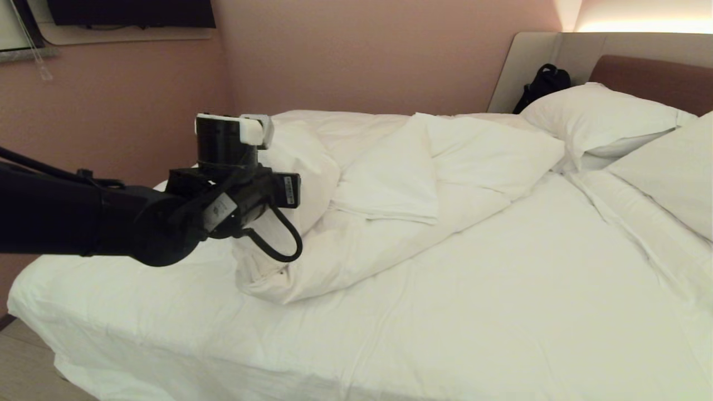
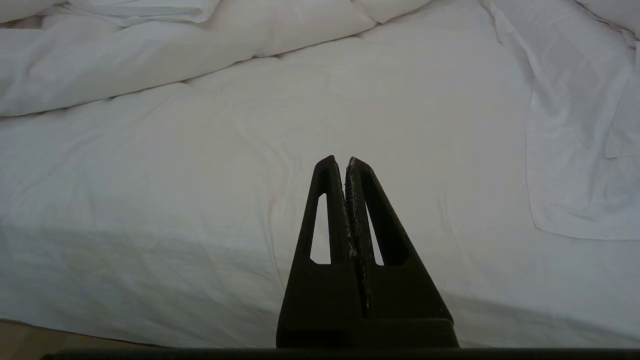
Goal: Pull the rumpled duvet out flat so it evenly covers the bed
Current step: Flatten the corners of the folded blanket
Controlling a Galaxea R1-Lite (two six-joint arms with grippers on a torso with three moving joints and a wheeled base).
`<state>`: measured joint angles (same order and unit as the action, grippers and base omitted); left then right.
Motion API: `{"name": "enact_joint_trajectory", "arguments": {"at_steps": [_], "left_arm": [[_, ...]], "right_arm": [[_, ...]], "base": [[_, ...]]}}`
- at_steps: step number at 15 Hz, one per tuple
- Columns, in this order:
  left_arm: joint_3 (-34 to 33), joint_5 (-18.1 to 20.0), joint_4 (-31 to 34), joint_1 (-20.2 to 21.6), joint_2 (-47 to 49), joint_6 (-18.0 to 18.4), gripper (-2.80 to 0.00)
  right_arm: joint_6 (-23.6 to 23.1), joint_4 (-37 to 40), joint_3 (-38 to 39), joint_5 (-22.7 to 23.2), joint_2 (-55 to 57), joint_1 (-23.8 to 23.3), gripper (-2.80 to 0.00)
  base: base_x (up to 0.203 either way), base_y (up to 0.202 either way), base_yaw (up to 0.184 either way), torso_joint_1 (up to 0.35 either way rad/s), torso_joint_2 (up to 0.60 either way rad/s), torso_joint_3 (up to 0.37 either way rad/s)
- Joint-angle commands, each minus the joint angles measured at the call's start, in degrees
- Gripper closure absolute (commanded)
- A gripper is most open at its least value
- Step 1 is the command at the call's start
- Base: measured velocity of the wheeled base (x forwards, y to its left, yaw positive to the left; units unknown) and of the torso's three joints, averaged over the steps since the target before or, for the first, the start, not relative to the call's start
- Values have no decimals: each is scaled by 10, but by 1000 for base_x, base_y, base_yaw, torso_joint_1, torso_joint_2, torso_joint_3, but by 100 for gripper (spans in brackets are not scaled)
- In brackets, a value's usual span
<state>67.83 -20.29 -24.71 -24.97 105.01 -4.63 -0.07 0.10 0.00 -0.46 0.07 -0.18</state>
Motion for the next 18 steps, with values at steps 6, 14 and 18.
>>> {"name": "enact_joint_trajectory", "arguments": {"at_steps": [6, 14, 18], "left_arm": [[-4, -2, -29, 0, -4, 0, -280], [-2, -5, -180, 7, 80, 8, -280], [12, -6, -218, 21, 109, 9, -280]], "right_arm": [[0, 0, 0, 0, 0, 0, 0], [0, 0, 0, 0, 0, 0, 0], [0, 0, 0, 0, 0, 0, 0]], "base": [[0, 0, 0, 0, 0, 0], [0, 0, 0, 0, 0, 0], [0, 0, 0, 0, 0, 0]]}}
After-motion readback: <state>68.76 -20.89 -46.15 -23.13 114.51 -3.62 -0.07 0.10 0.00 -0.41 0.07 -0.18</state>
